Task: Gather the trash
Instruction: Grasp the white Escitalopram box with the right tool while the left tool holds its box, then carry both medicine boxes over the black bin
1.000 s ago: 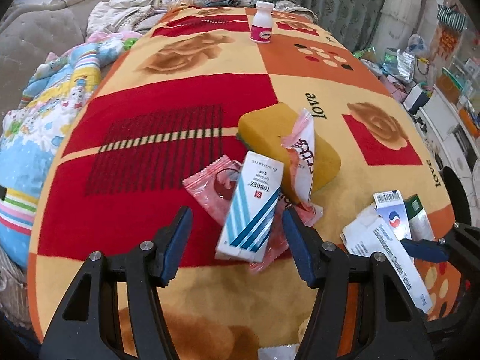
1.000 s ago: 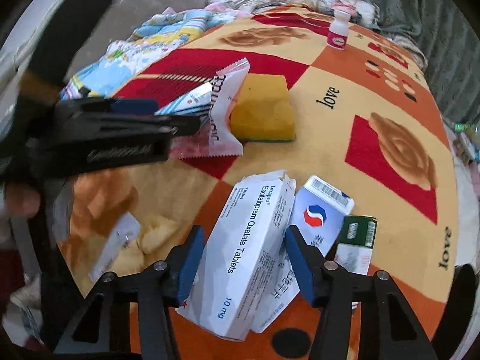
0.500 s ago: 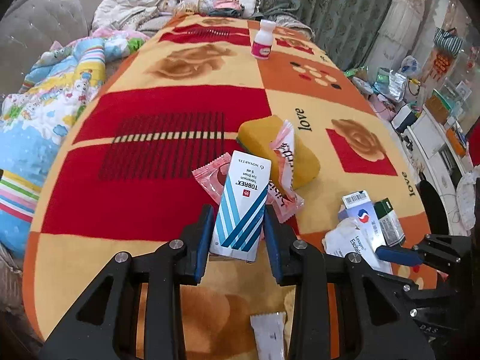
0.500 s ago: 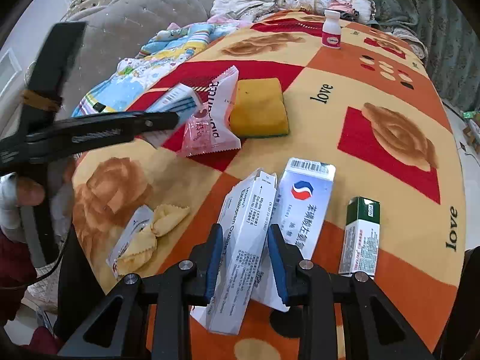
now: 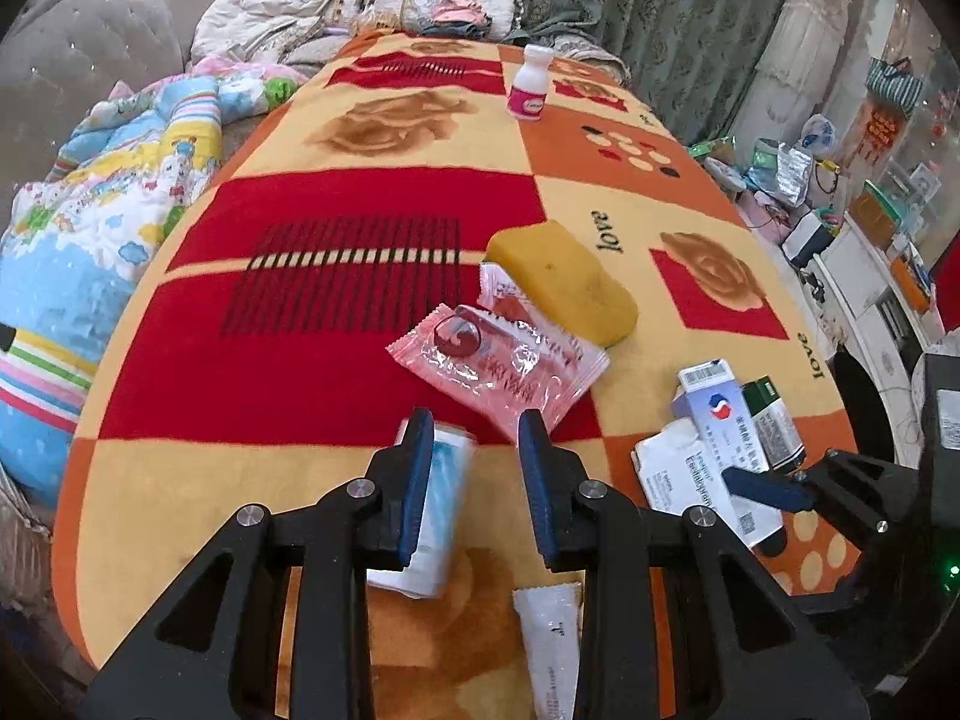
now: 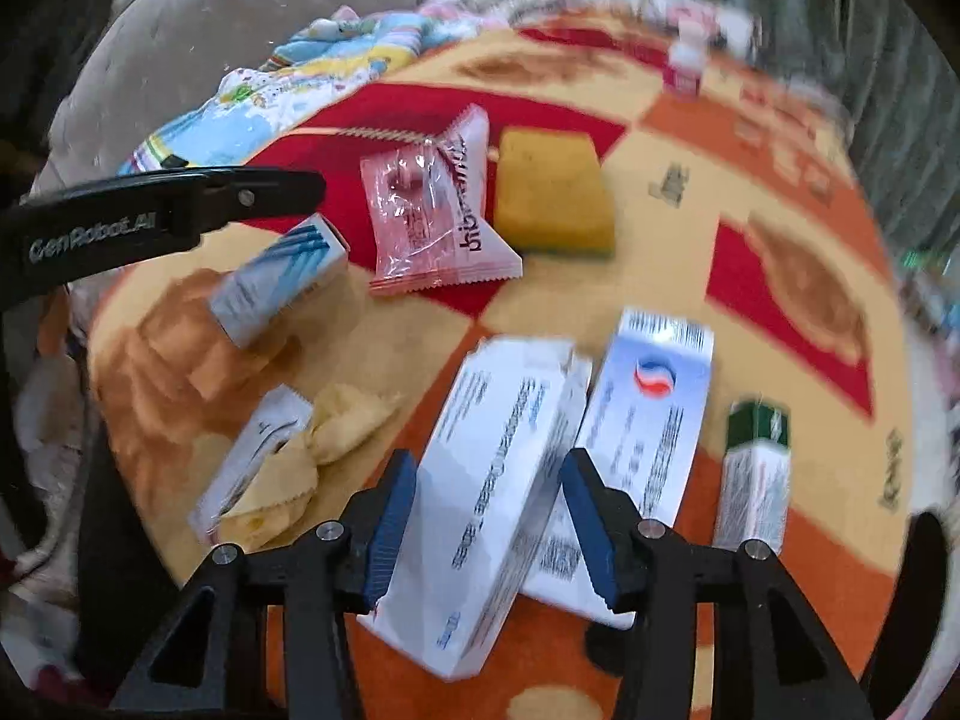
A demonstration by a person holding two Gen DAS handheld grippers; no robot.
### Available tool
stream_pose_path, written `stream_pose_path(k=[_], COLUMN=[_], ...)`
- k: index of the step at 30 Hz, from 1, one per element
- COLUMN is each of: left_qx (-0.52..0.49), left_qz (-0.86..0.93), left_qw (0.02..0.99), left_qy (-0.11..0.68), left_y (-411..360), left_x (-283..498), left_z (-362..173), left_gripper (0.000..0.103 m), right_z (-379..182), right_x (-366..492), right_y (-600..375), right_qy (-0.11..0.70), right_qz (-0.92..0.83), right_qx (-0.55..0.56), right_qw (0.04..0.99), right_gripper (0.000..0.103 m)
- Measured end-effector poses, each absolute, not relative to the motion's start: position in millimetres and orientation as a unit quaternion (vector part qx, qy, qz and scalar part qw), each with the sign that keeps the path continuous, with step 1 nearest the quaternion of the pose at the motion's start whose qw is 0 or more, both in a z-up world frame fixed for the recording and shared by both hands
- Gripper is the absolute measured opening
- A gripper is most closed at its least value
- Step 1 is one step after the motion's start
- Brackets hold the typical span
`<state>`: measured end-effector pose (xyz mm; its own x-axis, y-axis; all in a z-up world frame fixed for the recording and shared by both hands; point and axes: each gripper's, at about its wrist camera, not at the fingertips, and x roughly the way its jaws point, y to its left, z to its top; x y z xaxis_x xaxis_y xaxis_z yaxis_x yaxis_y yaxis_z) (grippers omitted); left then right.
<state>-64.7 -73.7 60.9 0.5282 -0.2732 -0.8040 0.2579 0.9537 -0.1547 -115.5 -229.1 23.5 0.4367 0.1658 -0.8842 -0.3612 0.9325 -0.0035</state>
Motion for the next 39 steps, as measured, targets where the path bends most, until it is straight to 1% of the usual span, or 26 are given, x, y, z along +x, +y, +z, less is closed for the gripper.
stream_pose_path(k=[5, 7, 9, 14, 15, 16, 18, 19, 20, 21, 29, 34, 39], left_qx=[-0.023, -0.024, -0.019, 0.019, 0.028, 0.029, 0.019, 0.012, 0.006, 0.003, 0.001, 0.017, 0.030], left_qz=[-0.167, -0.172, -0.170, -0.144, -0.138, -0.135, -0.135, -0.136, -0.138, -0.139, -0.158, -0.175, -0.194], left_qw=[0.869, 0.865, 0.862, 0.861, 0.860, 0.857, 0.854, 0.851, 0.849, 0.847, 0.867, 0.878, 0.881], left_qy=[0.466, 0.471, 0.477, 0.488, 0.490, 0.496, 0.502, 0.506, 0.510, 0.513, 0.472, 0.446, 0.431], left_y=[-66.6, -62.1, -58.5, -55.8, -56.9, -58.1, -57.9, -57.7, -57.5, -57.8, -75.6, -107.1, -140.9], left_x=[-64.2, -65.5, -67.8, -73.7, -72.6, -71.1, -68.5, -67.3, -66.4, -66.3, -77.1, -83.8, -87.0], left_z=[57.7, 56.6, 54.2, 40.8, 36.1, 30.3, 22.4, 19.0, 16.8, 16.6, 55.9, 80.0, 91.7], left_gripper=[0.028, 0.033, 0.047, 0.051, 0.051, 0.051, 0.050, 0.049, 0.036, 0.032, 0.032, 0.032, 0.032], right_z=[22.0, 20.0, 18.6, 13.9, 11.3, 8.0, 6.7, 6.0, 6.1, 7.2, 38.7, 60.1, 74.8], right_x=[-115.7, -118.0, -119.9, -116.4, -116.0, -116.2, -117.2, -116.9, -116.6, -116.4, -118.0, -121.0, -123.0], right_y=[-224.5, -221.6, -221.6, -228.5, -227.5, -224.7, -219.7, -218.3, -219.3, -221.2, -252.2, -272.6, -300.7], right_qy=[0.512, 0.516, 0.512, 0.537, 0.539, 0.536, 0.528, 0.525, 0.521, 0.518, 0.491, 0.469, 0.452], right_qz=[0.172, 0.185, 0.186, 0.193, 0.194, 0.194, 0.197, 0.199, 0.198, 0.199, 0.210, 0.198, 0.170], right_qx=[-0.096, -0.095, -0.100, -0.065, -0.066, -0.073, -0.081, -0.079, -0.073, -0.068, -0.011, 0.002, 0.010], right_qw=[0.836, 0.831, 0.833, 0.819, 0.817, 0.818, 0.822, 0.824, 0.827, 0.829, 0.845, 0.861, 0.875], right_gripper=[0.049, 0.049, 0.049, 0.051, 0.054, 0.054, 0.054, 0.052, 0.047, 0.047, 0.046, 0.046, 0.046])
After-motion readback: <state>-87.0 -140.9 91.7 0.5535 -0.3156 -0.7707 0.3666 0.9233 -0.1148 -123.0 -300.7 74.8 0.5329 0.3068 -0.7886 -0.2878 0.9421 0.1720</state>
